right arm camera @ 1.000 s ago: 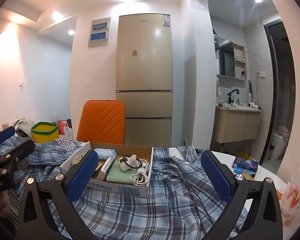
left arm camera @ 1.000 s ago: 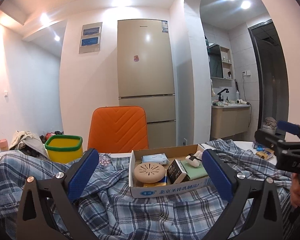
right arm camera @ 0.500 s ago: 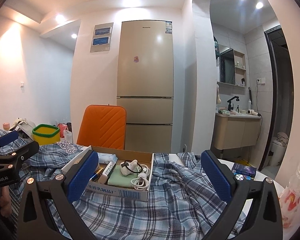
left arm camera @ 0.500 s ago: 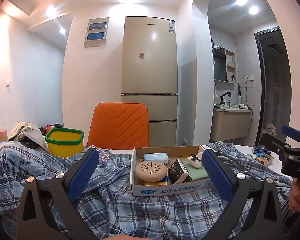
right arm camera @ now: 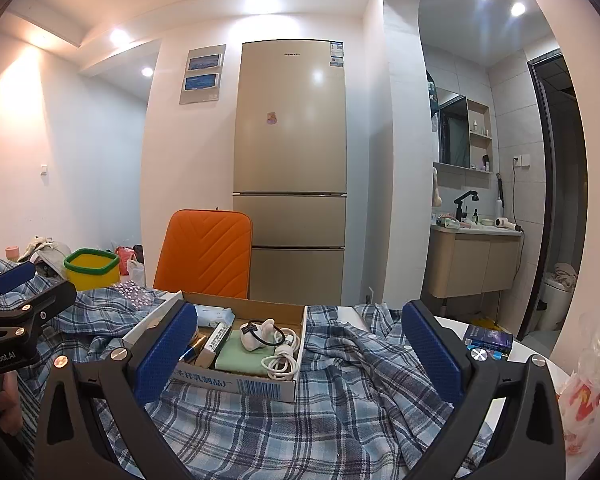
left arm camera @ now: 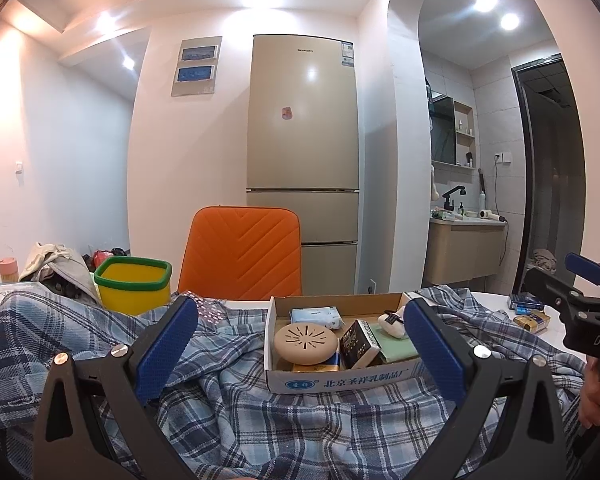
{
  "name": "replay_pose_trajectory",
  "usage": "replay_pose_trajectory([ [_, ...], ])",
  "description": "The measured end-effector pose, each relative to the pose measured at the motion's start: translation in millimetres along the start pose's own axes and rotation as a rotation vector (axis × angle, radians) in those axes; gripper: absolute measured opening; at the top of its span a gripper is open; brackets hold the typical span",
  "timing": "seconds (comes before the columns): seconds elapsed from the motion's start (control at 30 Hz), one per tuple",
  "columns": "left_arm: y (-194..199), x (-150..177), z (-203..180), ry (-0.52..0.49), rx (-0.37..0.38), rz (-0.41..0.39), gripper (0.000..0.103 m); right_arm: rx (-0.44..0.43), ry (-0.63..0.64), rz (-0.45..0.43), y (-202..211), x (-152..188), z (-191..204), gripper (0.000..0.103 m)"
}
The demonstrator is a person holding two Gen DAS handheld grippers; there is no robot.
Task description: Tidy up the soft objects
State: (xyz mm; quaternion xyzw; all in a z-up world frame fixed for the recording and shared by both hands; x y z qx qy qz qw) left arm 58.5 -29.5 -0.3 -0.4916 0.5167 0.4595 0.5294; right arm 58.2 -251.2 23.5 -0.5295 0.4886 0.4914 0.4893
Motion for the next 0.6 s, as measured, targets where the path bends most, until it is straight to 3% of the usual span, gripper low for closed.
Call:
replay_pose_trajectory([
  [0.6, -0.1, 0.1, -2.3, -0.008, 0.001, -0.007, 0.103, 0.0, 0.0, 0.001, 0.0, 0.0, 0.1, 0.103],
])
Point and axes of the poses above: each gripper's, at about its wrist camera, not at the fingertips, and y roughly against the way its jaws point, z to its left, x to its underside, the point moved 1 cm from there along -y, roughly the way its jaws point, and after that the axes turned 11 degrees about -z, right-handed, at the moved point
